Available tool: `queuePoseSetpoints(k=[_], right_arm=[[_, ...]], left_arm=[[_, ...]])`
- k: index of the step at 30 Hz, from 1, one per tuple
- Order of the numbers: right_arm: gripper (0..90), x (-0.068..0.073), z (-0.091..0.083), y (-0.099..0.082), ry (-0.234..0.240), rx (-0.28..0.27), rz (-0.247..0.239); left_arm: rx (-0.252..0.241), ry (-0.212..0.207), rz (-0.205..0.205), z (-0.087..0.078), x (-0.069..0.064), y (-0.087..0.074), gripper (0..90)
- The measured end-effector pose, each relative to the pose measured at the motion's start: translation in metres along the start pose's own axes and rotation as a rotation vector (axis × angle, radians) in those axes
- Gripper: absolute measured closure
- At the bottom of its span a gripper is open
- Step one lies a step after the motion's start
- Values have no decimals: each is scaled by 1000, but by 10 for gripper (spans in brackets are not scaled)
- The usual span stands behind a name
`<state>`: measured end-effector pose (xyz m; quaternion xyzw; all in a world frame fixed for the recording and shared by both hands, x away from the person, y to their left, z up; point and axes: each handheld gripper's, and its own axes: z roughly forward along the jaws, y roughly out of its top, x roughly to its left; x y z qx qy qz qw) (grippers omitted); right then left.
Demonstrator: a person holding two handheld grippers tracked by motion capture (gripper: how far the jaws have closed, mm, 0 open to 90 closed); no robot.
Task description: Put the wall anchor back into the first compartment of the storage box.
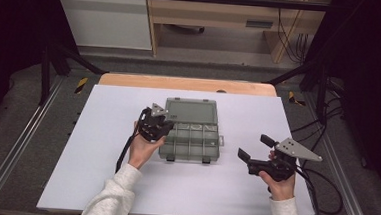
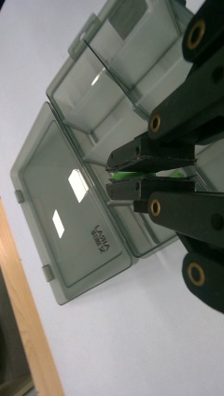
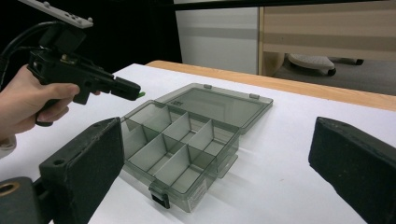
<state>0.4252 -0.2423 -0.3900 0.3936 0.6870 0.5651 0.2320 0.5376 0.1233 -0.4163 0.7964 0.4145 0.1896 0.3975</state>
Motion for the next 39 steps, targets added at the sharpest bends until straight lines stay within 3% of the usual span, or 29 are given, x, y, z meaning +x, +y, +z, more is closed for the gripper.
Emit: queuePoseSetpoints(k=[20, 23, 28, 33, 39], right_arm=[[38, 0, 1, 0, 4, -1, 3], [38, 1, 0, 0, 7, -2, 5], [38, 1, 1, -1, 2, 4, 3], [38, 1, 2, -1, 4, 6, 0], [38, 1, 2, -1, 7, 5, -2]], left_arm=[[122, 38, 14, 33, 3, -13, 835], [133, 40, 0, 33, 4, -13, 784], [66, 41, -8, 19, 2, -8, 699], [-19, 14, -52, -6, 6, -1, 587], [-92, -35, -42, -35, 8, -3, 357]])
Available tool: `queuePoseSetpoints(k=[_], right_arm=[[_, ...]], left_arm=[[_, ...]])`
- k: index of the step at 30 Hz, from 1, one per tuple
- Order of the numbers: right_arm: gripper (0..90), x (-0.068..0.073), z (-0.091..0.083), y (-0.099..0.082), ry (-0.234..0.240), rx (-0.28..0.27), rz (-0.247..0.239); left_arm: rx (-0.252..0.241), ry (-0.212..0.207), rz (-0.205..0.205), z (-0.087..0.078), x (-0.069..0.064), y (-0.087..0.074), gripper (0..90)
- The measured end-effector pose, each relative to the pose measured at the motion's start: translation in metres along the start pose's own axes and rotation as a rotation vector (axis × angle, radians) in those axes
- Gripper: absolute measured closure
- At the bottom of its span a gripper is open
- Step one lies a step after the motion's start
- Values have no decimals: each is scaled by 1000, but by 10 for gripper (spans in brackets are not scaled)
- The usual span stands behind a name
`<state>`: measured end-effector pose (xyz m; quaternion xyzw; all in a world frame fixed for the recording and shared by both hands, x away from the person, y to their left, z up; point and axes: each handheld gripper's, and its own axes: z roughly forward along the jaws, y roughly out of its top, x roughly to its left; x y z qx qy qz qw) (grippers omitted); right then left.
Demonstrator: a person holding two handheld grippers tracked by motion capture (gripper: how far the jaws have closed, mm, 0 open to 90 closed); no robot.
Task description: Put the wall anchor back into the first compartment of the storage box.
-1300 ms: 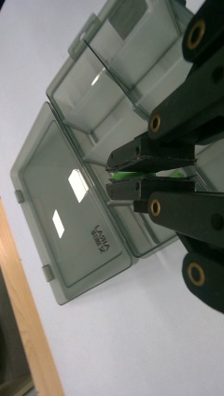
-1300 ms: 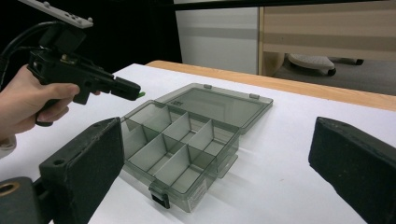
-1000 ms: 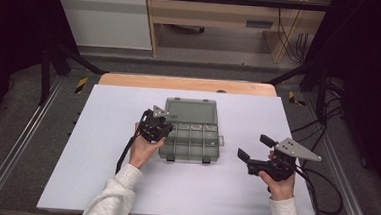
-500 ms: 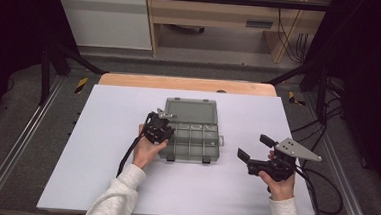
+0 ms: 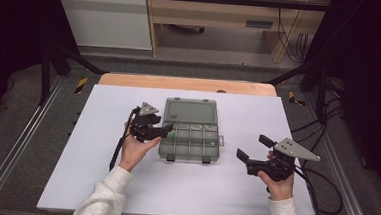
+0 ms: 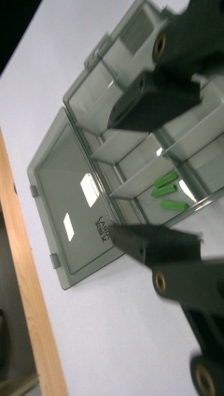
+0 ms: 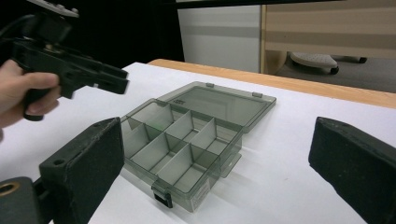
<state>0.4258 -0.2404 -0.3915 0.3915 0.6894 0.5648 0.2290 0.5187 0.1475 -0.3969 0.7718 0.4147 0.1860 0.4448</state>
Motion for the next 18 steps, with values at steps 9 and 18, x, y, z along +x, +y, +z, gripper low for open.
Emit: queuePoseSetpoints(k=[9, 18], right_arm=[[37, 0, -1, 0, -3, -1, 8], [28, 0, -2, 1, -8, -5, 10]], left_arm=[[-70, -44, 37, -45, 2, -5, 131], [-102, -22, 36, -78, 17, -31, 83]])
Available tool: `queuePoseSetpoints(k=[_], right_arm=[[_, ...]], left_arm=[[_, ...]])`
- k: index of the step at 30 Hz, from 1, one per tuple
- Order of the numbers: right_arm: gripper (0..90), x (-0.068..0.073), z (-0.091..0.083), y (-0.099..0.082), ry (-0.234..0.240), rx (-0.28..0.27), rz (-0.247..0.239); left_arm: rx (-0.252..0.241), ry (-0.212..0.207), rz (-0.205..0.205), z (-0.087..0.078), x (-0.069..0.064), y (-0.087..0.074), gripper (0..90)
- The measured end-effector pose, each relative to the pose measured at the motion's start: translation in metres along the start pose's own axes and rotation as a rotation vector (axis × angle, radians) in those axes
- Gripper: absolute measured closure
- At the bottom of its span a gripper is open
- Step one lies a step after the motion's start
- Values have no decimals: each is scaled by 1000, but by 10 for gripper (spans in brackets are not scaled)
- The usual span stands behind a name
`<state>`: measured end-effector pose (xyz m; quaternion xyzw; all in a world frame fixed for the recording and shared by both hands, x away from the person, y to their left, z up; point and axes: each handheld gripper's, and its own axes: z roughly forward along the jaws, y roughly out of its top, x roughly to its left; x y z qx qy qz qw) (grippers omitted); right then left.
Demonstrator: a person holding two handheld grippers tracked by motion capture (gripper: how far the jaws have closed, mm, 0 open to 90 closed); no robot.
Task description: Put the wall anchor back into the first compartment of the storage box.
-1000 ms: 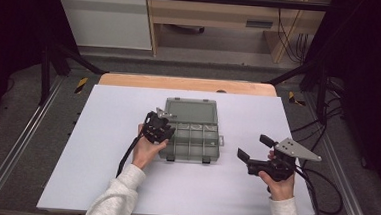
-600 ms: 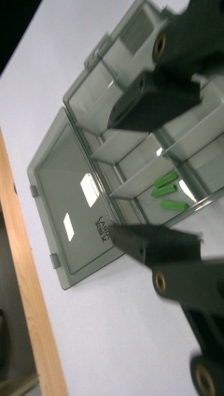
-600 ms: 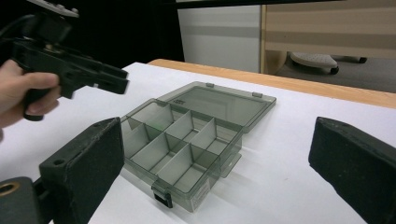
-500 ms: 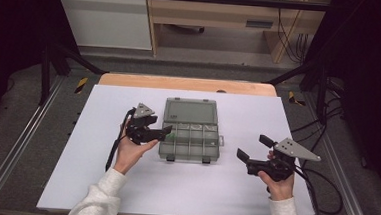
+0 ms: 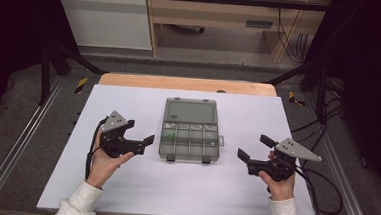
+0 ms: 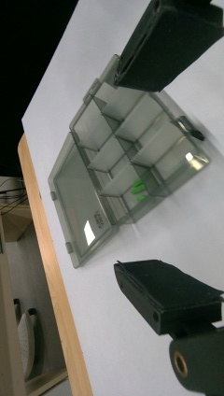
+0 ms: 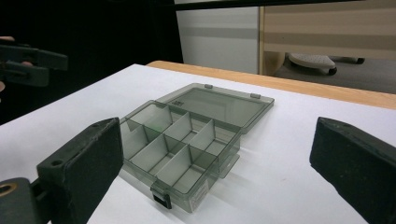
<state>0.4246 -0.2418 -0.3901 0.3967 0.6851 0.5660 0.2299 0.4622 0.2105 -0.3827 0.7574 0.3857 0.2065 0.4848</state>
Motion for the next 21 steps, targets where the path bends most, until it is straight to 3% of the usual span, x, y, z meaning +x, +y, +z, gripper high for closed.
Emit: queuePoseSetpoints(k=[4, 9, 12, 21], right_arm=[[25, -1, -1, 0, -2, -5, 2], [18, 0, 0, 0, -3, 2, 1], [18, 1, 0, -1, 2, 2, 0], [18, 0, 0, -3, 7, 0, 7]], left_arm=[[3, 9, 10, -11, 6, -12, 68], [-16, 2, -23, -19, 12, -27, 69], [-8, 11, -11, -21, 15, -31, 66], [-22, 4, -31, -28, 24, -38, 69]])
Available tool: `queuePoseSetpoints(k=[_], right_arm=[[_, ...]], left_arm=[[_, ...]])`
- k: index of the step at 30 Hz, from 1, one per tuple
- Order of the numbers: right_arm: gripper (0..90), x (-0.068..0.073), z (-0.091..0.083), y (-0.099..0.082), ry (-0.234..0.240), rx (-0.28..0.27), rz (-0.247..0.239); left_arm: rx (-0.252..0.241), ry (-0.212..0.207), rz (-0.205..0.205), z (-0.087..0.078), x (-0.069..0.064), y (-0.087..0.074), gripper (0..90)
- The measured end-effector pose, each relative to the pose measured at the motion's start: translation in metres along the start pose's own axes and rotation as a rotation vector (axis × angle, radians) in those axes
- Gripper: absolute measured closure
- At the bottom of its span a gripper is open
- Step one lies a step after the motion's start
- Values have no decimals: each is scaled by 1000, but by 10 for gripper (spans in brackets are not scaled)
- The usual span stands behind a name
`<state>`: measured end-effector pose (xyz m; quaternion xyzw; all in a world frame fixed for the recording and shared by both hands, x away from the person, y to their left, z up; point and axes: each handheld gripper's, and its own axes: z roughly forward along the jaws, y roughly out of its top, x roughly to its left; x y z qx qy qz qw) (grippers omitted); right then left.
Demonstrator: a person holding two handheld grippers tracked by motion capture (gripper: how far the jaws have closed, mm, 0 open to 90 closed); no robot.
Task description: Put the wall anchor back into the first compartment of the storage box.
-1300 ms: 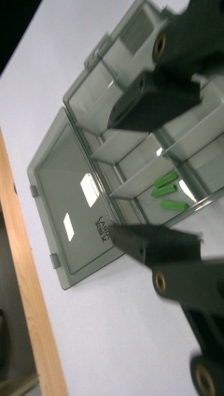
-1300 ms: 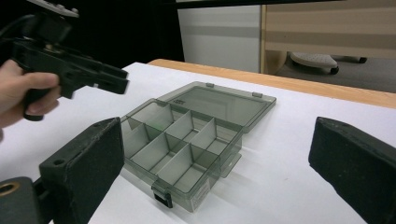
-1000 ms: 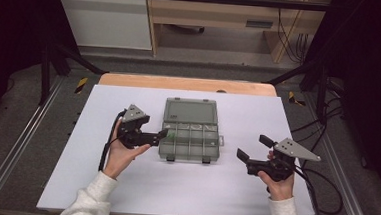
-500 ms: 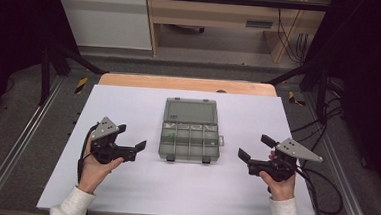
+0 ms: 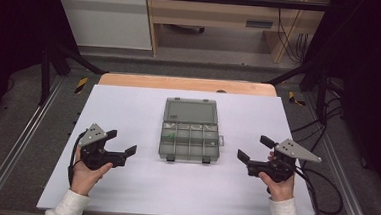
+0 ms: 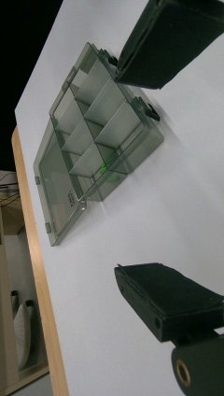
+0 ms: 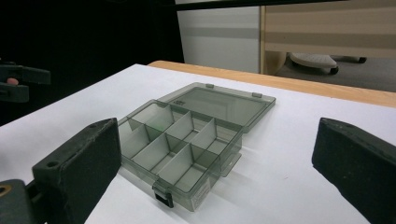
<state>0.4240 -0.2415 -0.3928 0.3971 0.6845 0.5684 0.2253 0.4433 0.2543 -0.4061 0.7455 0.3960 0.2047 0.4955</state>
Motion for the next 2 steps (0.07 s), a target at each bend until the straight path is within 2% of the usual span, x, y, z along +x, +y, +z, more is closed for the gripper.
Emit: queuePoseSetpoints(k=[2], right_arm=[[18, -1, 0, -1, -4, 2, -1]], left_arm=[[0, -3, -2, -2, 2, -1, 71]])
